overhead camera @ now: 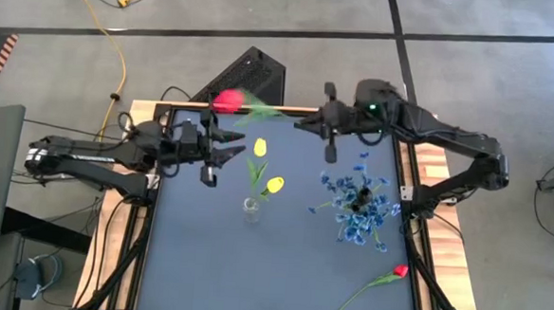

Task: Sort flowers into vase by color
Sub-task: Put the top red flower into the transparent vase

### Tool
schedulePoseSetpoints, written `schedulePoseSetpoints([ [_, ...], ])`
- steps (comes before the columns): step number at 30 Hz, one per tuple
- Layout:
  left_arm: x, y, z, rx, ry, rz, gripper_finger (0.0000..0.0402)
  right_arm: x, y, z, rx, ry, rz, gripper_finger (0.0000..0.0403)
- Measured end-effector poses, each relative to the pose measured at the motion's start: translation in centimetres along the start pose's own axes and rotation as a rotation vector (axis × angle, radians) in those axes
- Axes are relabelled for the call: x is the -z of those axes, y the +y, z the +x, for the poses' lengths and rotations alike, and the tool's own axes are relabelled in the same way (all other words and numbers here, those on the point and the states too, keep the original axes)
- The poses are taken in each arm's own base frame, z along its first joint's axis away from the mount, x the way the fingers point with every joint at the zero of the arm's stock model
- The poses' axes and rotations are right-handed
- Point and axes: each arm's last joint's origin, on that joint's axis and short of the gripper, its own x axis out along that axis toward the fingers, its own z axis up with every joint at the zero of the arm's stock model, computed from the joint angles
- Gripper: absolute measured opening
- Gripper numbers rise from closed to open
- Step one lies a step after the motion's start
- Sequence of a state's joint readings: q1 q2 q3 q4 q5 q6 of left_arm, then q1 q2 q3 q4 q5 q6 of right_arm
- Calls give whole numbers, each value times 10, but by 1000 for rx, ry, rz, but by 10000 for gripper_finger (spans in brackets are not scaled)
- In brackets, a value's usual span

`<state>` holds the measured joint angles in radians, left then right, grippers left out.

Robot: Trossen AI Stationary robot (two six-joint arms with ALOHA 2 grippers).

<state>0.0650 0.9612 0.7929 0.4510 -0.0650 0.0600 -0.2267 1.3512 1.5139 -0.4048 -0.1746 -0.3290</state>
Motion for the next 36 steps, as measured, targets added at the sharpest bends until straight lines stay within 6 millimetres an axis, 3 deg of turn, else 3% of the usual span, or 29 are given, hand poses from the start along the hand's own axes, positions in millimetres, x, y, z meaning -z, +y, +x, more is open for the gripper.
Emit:
schedulePoseSetpoints([
  [6,19,-3,25,-5,-48,24,119,11,9,25,-61,63,102,25],
  [16,37,-6,46,17,-150,169,119,5,26,34,-107,28,136,26],
  [36,33,-11,48,-24,-251,182,119,15,27,51,-112,63,146,28],
])
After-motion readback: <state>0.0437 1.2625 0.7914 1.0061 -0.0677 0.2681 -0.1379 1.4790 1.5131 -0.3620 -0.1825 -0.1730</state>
